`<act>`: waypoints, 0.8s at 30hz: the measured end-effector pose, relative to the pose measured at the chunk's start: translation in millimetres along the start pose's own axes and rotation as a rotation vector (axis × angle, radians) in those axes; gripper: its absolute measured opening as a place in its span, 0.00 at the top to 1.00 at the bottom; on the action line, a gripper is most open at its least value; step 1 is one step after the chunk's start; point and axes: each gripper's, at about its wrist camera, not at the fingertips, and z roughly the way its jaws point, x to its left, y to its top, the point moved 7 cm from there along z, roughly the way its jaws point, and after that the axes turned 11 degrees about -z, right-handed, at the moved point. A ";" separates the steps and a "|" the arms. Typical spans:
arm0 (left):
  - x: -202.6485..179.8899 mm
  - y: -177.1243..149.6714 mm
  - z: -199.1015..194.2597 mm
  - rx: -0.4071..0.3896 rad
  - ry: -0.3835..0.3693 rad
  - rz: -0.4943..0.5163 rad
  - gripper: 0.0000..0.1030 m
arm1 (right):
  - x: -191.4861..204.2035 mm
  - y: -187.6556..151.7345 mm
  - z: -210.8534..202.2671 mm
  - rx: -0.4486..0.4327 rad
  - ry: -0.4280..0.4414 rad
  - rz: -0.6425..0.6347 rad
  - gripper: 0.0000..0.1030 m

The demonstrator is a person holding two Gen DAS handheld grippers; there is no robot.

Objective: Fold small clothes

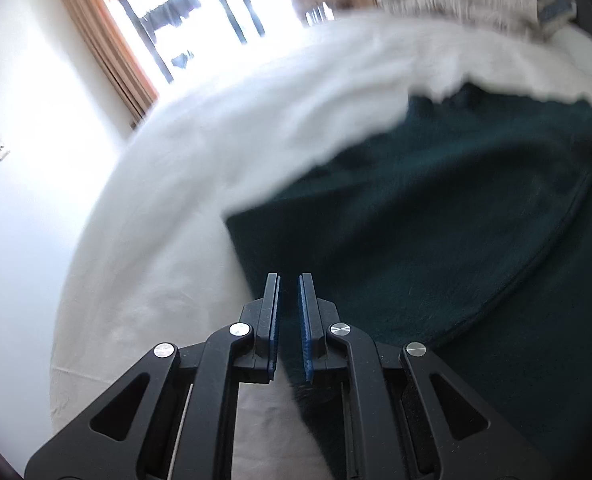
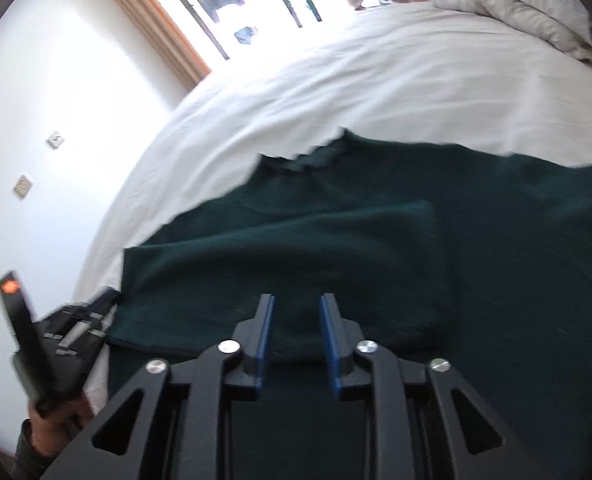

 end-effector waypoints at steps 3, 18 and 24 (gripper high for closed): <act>-3.1 -9.5 8.1 -0.039 0.023 0.025 0.92 | -3.2 1.6 18.1 -0.002 0.037 0.022 0.51; 1.5 8.2 -38.4 -0.079 -0.033 -0.142 0.91 | -186.3 -55.0 -125.5 -0.307 -0.119 0.490 0.53; -60.6 22.4 -94.7 -0.093 -0.398 -0.305 0.91 | -288.6 -136.8 -224.1 -0.491 -0.162 0.806 0.47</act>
